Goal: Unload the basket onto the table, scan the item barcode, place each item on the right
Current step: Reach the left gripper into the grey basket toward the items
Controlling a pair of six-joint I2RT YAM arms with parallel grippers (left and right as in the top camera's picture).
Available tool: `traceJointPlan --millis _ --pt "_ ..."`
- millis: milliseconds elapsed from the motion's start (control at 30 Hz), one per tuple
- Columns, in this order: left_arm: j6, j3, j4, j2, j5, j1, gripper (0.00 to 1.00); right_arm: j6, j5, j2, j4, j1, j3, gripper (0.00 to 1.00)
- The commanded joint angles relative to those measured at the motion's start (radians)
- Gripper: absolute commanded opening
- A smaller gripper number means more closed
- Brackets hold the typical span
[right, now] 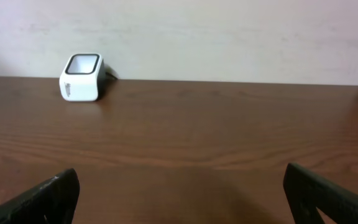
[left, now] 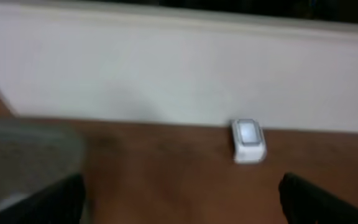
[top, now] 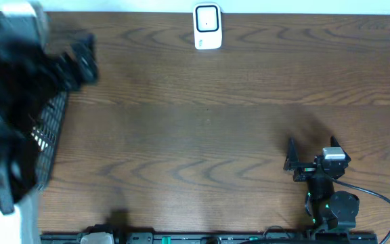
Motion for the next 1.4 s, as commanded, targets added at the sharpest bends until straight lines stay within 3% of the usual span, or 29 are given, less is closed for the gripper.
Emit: traceJointPlan --millis 0,100,300,533,767,1033,1367 --pt "0.057 0.140 -0.090 0.080 -0.008 0.026 0.98 -0.007 0.001 -0.006 -0.005 -0.005 -0.002 0.99" --pt "0.063 0.138 -0.146 0.106 -0.032 0.026 0.97 -0.007 0.001 -0.006 -0.005 -0.005 -0.002 0.99" --pt "-0.007 0.139 -0.091 0.122 -0.286 0.074 0.98 -0.007 0.001 -0.006 -0.004 -0.005 -0.002 0.99" --pt "-0.109 0.139 -0.173 0.175 -0.280 0.326 0.98 -0.007 0.001 -0.006 -0.005 -0.005 -0.002 0.99" --pt "-0.111 0.138 -0.256 0.327 -0.281 0.516 0.97 -0.007 0.001 -0.006 -0.005 -0.005 -0.002 0.99" --pt "-0.103 0.129 -0.330 0.464 -0.285 0.562 0.98 -0.007 0.001 -0.006 -0.005 -0.005 -0.002 0.99" --pt "-0.103 0.116 -0.359 0.703 -0.451 0.562 0.97 -0.007 0.000 -0.006 -0.005 -0.005 -0.002 0.99"
